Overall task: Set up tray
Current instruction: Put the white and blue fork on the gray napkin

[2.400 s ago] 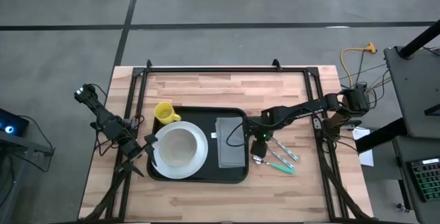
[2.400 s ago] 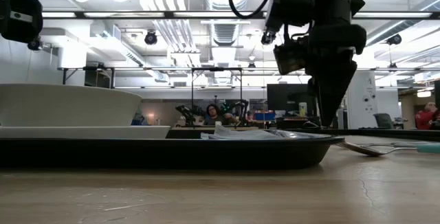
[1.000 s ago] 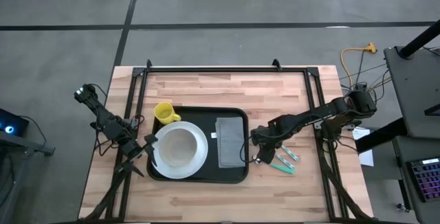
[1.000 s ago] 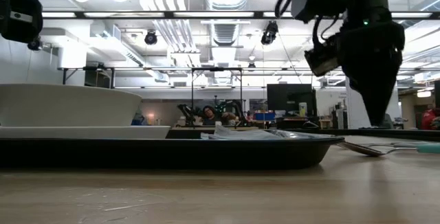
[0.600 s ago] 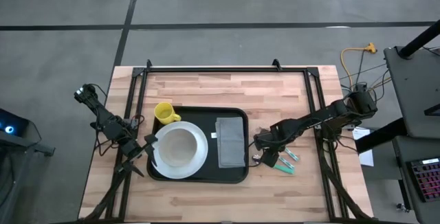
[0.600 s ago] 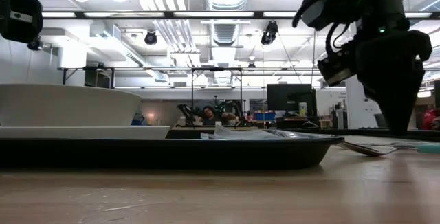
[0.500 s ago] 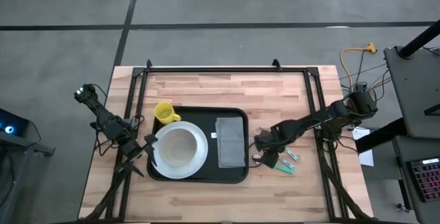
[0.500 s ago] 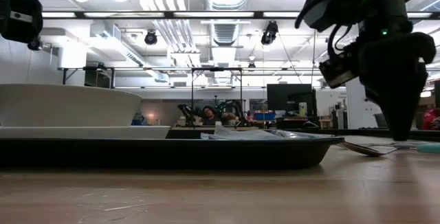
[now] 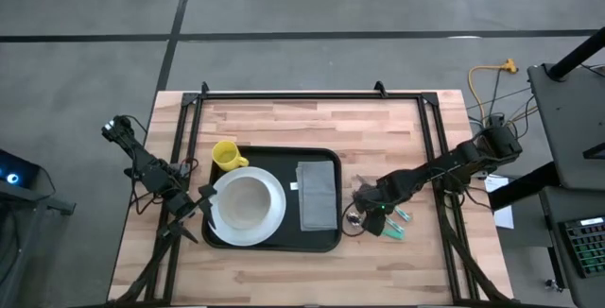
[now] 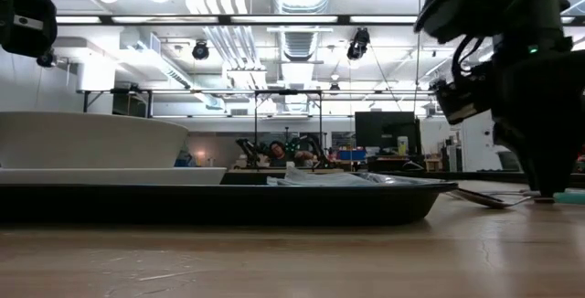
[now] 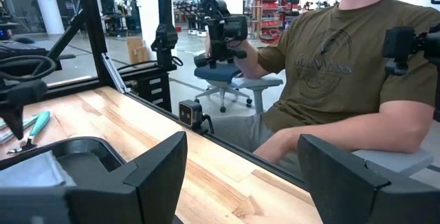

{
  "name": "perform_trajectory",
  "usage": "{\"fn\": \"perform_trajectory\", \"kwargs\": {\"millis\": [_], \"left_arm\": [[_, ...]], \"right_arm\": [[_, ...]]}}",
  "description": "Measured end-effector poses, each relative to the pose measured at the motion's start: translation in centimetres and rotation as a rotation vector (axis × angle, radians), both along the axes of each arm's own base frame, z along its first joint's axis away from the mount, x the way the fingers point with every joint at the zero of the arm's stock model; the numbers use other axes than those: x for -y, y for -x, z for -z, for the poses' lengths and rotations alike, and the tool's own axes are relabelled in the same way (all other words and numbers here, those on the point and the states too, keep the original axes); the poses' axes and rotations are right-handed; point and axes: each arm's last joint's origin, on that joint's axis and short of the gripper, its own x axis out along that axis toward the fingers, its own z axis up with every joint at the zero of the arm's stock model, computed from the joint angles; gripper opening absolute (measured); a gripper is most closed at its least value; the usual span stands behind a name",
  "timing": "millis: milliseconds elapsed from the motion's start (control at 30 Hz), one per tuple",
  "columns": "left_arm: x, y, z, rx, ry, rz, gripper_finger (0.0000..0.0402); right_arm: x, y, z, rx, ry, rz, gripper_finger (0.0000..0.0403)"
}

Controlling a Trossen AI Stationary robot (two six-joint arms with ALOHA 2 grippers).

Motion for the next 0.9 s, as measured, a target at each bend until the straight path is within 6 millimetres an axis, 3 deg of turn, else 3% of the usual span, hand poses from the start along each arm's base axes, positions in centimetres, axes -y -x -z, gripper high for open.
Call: {"fn": "perform_trajectory", "kwargs": {"millis": [300,900], "left_arm": [[0.0,0.0,0.0,-0.001,0.000,0.000,0.0255],[0.0,0.0,0.0,0.000,0.000,0.000,0.0255]], "right_arm": [[-2.2,0.3,-0.2,0.039,0.024,-0.127,0.0166],[-2.2,0.3,-0.2,0.060,0.053,-0.193,0.0166]]}}
